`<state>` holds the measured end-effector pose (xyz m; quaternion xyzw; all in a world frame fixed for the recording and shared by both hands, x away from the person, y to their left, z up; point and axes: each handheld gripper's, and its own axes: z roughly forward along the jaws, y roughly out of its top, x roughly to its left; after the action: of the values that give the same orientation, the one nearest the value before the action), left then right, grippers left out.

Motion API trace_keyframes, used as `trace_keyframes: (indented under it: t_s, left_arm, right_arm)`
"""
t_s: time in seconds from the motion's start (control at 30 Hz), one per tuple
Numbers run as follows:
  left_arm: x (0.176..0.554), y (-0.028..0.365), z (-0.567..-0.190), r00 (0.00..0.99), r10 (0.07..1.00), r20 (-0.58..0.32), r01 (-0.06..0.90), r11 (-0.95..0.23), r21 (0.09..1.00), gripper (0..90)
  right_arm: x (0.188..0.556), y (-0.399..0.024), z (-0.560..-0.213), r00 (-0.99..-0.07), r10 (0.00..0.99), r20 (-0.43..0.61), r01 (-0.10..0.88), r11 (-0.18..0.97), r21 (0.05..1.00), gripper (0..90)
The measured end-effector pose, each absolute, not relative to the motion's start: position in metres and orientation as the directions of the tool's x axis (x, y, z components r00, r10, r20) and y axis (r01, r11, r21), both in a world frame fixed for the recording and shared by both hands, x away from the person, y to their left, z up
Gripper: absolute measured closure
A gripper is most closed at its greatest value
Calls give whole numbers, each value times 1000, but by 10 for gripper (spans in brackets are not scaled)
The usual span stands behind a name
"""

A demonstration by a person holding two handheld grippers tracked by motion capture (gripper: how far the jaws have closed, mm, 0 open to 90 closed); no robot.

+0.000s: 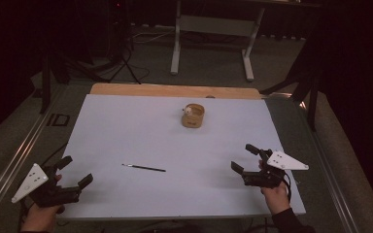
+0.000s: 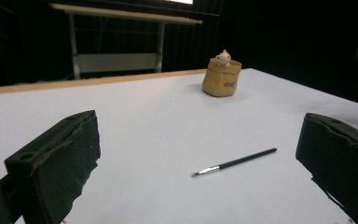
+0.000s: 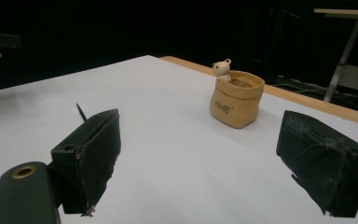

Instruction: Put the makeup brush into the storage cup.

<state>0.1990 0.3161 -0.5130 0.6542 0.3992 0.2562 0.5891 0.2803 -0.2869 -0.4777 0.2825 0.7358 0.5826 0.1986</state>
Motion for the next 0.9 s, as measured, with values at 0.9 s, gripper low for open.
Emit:
trace_keyframes:
  t_s: [0.9]
  left_arm:
    - [227, 315, -462, 657, 714, -242, 379, -36, 925, 4]
  right_arm:
    - [279, -282, -478, -757, 652, 38, 194, 170, 966, 134]
